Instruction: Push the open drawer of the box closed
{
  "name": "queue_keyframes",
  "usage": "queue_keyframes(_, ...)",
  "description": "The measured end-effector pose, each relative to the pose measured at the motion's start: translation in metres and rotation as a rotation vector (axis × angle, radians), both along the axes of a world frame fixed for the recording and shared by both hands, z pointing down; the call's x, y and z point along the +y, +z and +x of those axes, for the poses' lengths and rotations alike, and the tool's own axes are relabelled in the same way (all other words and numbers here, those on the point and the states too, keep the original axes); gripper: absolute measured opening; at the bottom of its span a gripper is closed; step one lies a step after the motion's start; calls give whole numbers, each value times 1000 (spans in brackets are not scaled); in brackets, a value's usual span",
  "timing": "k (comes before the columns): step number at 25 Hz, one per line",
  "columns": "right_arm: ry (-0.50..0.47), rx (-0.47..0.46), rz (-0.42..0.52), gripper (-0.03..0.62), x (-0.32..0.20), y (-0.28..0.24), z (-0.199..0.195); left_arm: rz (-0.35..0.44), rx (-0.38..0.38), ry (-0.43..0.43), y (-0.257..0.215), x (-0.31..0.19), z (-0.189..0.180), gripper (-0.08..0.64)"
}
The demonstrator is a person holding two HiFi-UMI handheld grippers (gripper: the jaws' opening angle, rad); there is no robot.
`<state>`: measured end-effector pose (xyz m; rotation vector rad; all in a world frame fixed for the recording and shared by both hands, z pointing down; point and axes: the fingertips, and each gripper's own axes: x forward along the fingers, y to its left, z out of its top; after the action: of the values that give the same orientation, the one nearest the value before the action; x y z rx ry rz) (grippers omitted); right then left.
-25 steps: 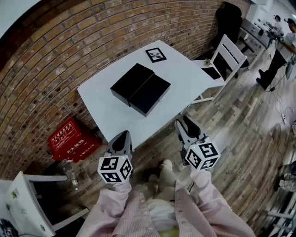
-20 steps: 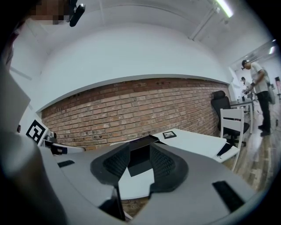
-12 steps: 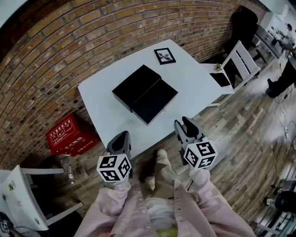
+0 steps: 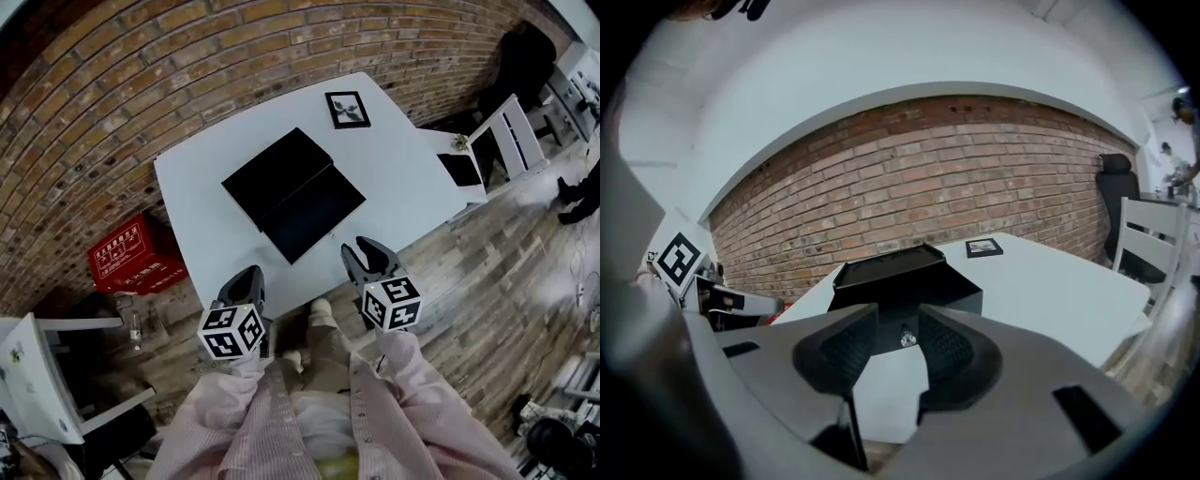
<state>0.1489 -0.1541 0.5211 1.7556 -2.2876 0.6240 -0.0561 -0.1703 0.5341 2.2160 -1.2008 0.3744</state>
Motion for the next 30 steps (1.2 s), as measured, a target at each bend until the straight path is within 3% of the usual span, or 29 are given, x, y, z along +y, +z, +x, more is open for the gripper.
queue_keyframes(16, -203, 32, -196, 140, -30, 72, -15, -137, -3, -189, 42, -6, 4, -5)
queue_keyframes(28, -287, 81, -278, 134, -43, 90, -24, -181, 8, -248, 54, -7, 4, -5)
queue_keyframes(30, -293, 101, -279, 89, -44, 91, -24, -183, 7, -248, 53, -8, 4, -5)
